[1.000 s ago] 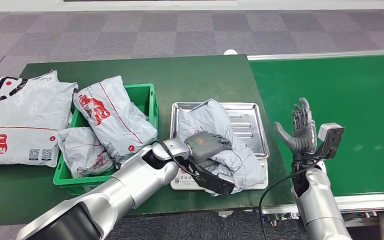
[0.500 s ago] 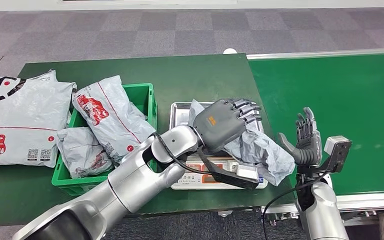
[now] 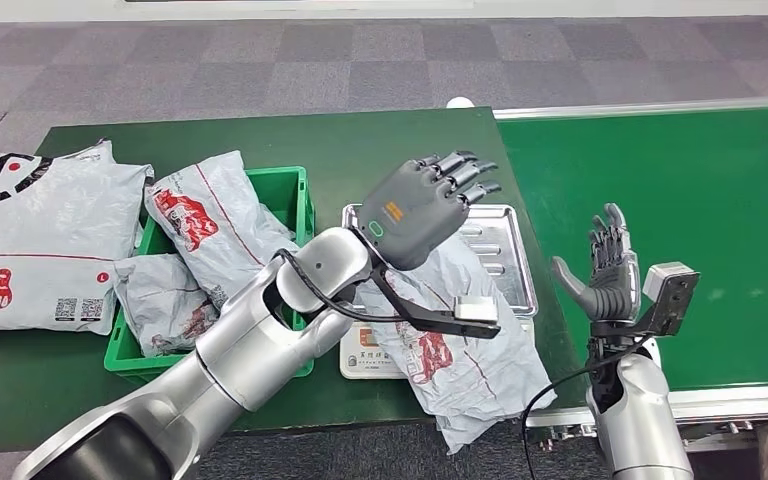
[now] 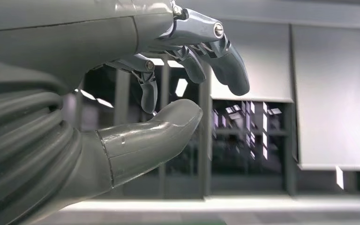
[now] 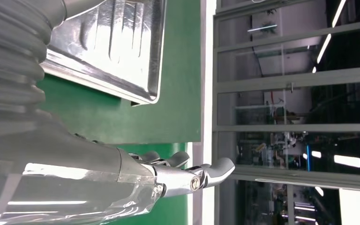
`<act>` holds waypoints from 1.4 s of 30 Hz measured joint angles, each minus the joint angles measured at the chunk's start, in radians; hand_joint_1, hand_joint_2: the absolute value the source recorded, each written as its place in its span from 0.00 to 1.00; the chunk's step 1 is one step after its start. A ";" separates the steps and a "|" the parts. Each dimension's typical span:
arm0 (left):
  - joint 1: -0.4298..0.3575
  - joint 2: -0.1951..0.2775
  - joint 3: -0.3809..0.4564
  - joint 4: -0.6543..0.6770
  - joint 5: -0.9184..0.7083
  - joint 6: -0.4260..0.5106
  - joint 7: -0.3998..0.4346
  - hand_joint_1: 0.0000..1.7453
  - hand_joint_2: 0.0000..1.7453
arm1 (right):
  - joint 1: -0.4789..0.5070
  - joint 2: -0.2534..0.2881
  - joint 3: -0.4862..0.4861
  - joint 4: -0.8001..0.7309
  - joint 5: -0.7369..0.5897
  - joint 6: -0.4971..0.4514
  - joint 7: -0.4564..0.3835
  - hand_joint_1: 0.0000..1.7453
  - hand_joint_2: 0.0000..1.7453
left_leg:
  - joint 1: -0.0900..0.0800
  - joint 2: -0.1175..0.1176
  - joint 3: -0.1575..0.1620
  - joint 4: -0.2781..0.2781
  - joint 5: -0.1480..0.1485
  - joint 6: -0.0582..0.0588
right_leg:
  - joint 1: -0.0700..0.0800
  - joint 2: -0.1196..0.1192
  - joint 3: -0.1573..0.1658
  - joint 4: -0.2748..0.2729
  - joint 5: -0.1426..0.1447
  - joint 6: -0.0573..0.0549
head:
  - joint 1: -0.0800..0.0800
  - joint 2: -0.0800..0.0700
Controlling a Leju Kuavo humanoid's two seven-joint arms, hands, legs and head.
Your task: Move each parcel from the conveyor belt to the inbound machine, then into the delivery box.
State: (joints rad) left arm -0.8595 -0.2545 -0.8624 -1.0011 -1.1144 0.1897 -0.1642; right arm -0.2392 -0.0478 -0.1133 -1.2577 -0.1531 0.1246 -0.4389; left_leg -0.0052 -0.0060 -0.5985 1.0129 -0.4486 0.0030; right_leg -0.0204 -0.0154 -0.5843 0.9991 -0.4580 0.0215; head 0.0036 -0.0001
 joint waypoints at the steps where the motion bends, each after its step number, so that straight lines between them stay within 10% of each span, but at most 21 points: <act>1: -0.001 0.002 0.013 0.006 -0.011 0.012 0.000 1.00 1.00 | -0.002 0.001 0.000 0.001 0.000 -0.004 -0.001 0.00 1.00 | 0.000 0.000 0.000 0.000 0.000 0.000 | 0.000 0.000 0.000 0.000 0.000 0.000 | 0.000 0.000; 6: -0.001 0.022 0.082 0.051 -0.039 0.063 -0.006 1.00 1.00 | 0.014 0.002 0.000 0.002 -0.015 -0.007 -0.004 0.00 1.00 | 0.000 0.001 0.000 0.000 0.000 0.000 | 0.000 0.001 0.000 0.000 0.000 0.000 | 0.000 0.000; 10: 0.000 0.062 0.146 0.082 -0.035 0.093 -0.019 0.06 1.00 | 0.030 0.002 0.000 0.002 -0.022 0.001 -0.008 0.00 1.00 | 0.000 0.001 0.000 0.000 0.000 0.000 | 0.000 0.001 0.000 0.000 0.000 0.000 | 0.000 0.000; 11: 0.000 0.071 0.163 0.089 -0.021 0.075 -0.033 0.00 1.00 | 0.030 0.002 0.000 0.002 -0.023 0.004 -0.010 0.00 1.00 | 0.000 0.001 0.000 0.000 0.000 0.000 | 0.000 0.001 0.000 0.000 0.000 0.000 | 0.000 0.000; 19: 0.034 0.097 0.235 0.152 0.281 -0.289 -0.237 0.00 1.00 | -0.047 0.009 0.000 0.059 -0.019 0.024 -0.022 0.00 1.00 | 0.000 0.001 0.000 0.000 0.001 0.000 | 0.000 0.001 0.000 0.001 0.000 0.000 | 0.000 0.000; 42: 0.150 0.226 0.230 0.000 0.393 -0.307 -0.219 0.00 1.00 | -0.072 0.007 0.008 0.126 -0.079 0.008 -0.037 0.00 1.00 | 0.001 0.001 0.000 0.000 0.001 0.000 | 0.000 0.001 -0.001 0.001 0.000 0.000 | 0.000 0.000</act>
State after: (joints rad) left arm -0.7091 -0.0285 -0.6329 -1.0006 -0.7216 -0.1172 -0.3834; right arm -0.3110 -0.0410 -0.1050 -1.1315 -0.2317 0.1325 -0.4762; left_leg -0.0047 -0.0050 -0.5989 1.0132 -0.4480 0.0031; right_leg -0.0201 -0.0143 -0.5852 0.9997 -0.4577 0.0215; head 0.0036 -0.0002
